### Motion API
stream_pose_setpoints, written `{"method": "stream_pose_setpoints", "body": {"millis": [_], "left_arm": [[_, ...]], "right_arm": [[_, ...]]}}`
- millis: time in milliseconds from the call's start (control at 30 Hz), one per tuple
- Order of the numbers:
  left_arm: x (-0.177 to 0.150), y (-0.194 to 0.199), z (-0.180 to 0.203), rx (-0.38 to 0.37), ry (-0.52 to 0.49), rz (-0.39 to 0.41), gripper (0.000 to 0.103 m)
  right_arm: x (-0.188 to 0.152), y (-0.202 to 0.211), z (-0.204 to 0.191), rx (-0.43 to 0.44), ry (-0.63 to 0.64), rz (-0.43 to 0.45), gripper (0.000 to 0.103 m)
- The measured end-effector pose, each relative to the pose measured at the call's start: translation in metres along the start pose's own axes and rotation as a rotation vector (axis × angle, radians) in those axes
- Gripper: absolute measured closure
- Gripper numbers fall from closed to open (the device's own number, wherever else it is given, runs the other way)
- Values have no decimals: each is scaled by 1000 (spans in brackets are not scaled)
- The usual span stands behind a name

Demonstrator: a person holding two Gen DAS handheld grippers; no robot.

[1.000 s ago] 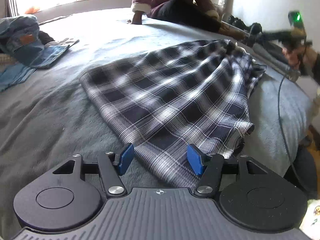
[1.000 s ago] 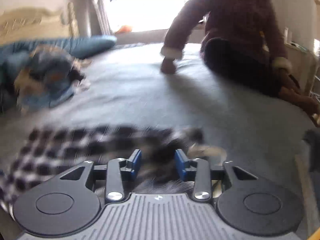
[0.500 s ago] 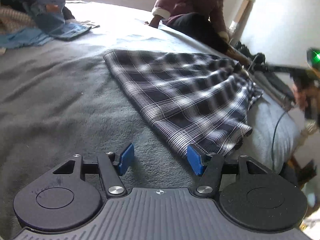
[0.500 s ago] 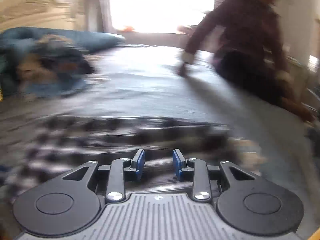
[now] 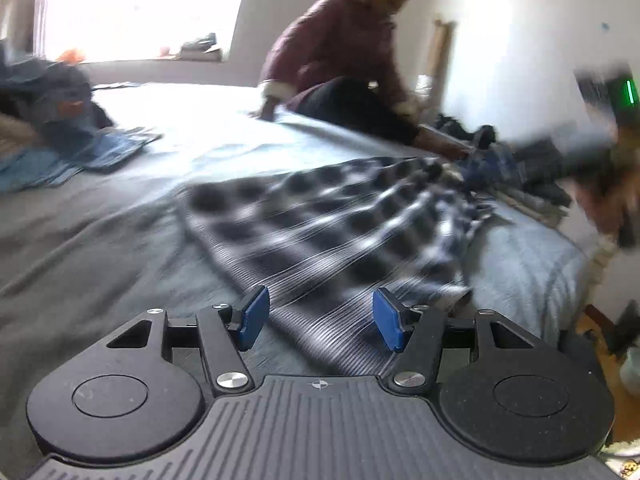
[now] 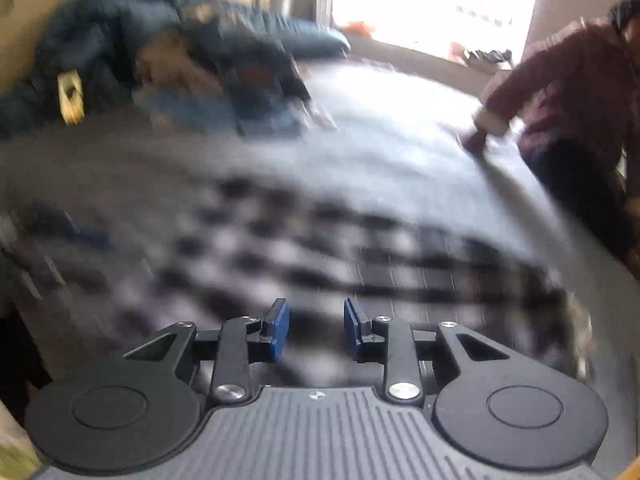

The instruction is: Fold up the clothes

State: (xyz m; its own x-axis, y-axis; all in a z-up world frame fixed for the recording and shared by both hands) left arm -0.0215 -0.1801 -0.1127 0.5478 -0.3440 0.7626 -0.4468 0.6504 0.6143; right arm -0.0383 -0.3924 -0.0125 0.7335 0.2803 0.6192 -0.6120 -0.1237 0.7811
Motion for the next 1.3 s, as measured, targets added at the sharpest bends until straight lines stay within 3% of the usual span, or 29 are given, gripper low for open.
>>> {"method": "stream_pose_setpoints", "body": {"millis": [133,200,300,433,600,667,767,867,933,1033,1133,1200,1300], "left_arm": [[-13,-29,14,-33,-59,-82,46],[-26,-42,15,-15,-73,-129,46],[-31,-43,12,-21,-54,-126,46],[-35,-43,11,-31,-49,-121,46],[-38,-44,14,-27,-78,-115,45],[-38,-44,15,-31,-79,-115,45],[-38,-44,15,-42,-80,-116,45],[-37,-41,13,-54,-79,-115,44],[-36,-38,12,-65,-75,-117,44],[-28,-30,6,-69,-56,-112,44],[-14,-13,5,-61,-69,-46,44],[-4,-14,8,-58,-80,-38,44],[5,-35,16,-52,-93,-74,44]], "right_arm": [[45,-24,-26,95,52,-3,69],[56,-61,-35,105,90,-36,69],[71,-120,-44,184,59,-76,69],[99,-182,-63,247,41,-38,69],[123,-254,-62,216,-15,-19,67],[128,-258,-52,251,-89,-6,66],[131,-223,-19,245,-208,62,66],[123,-141,35,223,-325,173,65],[108,-68,74,153,-362,260,64],[74,53,123,-22,-371,384,60],[35,140,154,-168,-392,443,58],[10,155,165,-191,-414,415,57],[-21,118,175,-203,-414,320,57]]}}
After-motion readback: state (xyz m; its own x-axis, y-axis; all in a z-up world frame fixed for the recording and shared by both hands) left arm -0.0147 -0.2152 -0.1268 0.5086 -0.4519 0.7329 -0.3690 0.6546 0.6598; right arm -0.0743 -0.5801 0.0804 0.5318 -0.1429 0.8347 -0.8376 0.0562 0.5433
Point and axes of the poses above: each gripper's, at about its wrist camera, not at the fingertips, and y roughly against the way its jaws point, z to its right, x to its top, the point moved 9 cm from there along -y, roughly the way its jaws point, and after that the axes turned 9 degrees about -z, right-handed, at the moved point
